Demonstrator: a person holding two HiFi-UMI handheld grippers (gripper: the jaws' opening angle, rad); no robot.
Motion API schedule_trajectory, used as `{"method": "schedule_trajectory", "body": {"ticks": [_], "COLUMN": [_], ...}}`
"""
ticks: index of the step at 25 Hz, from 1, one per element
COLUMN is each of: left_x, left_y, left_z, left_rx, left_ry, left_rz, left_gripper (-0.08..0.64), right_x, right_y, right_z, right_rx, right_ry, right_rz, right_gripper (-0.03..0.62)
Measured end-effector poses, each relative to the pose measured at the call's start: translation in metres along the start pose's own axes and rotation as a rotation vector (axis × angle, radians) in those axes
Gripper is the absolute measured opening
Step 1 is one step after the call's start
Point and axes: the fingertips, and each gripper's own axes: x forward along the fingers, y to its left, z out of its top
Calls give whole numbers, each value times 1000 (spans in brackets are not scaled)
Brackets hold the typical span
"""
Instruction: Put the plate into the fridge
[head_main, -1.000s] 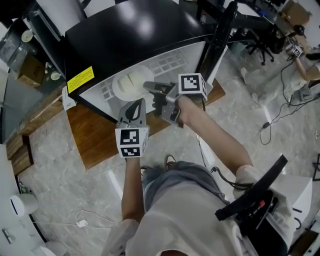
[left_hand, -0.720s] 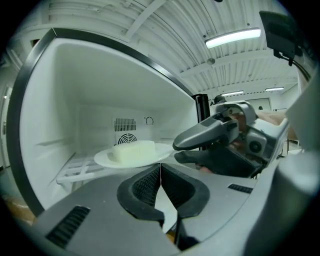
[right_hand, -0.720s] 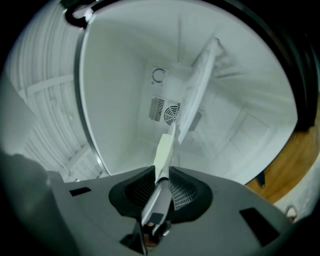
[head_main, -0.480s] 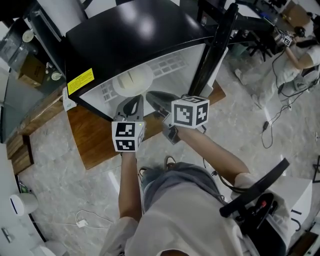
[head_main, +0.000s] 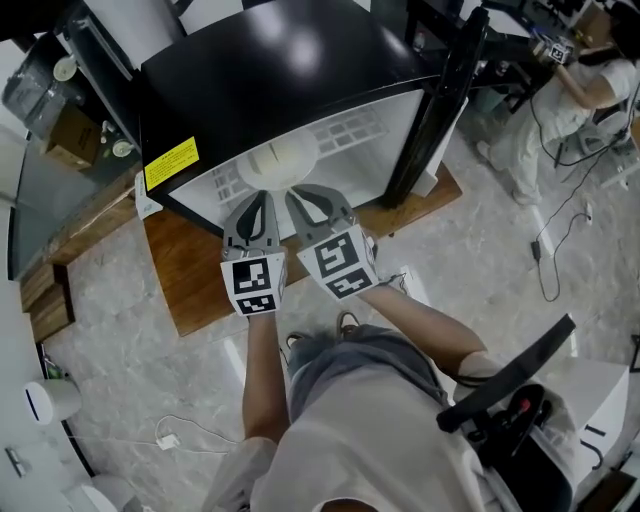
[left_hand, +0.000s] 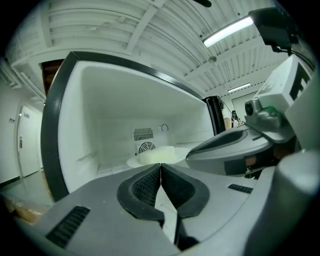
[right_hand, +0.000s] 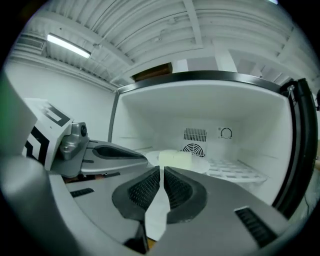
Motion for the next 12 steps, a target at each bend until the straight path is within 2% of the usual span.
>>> {"method": "schedule_trajectory", "body": {"ticks": [6,12], "left_x": [18,33], "left_y": [-7,-9], "left_z": [11,11], "left_rx": [-21,-54], "left_ry": [-14,-13], "left_rz": [-26,-35], "left_gripper": [20,20], "right_x": [16,32], "right_y": [-22,-47], "right_z": [4,2], "right_rx": [61,95], "right_ry": [-25,-17], "right_rz": [-56,-69], "right_gripper": [37,37]}}
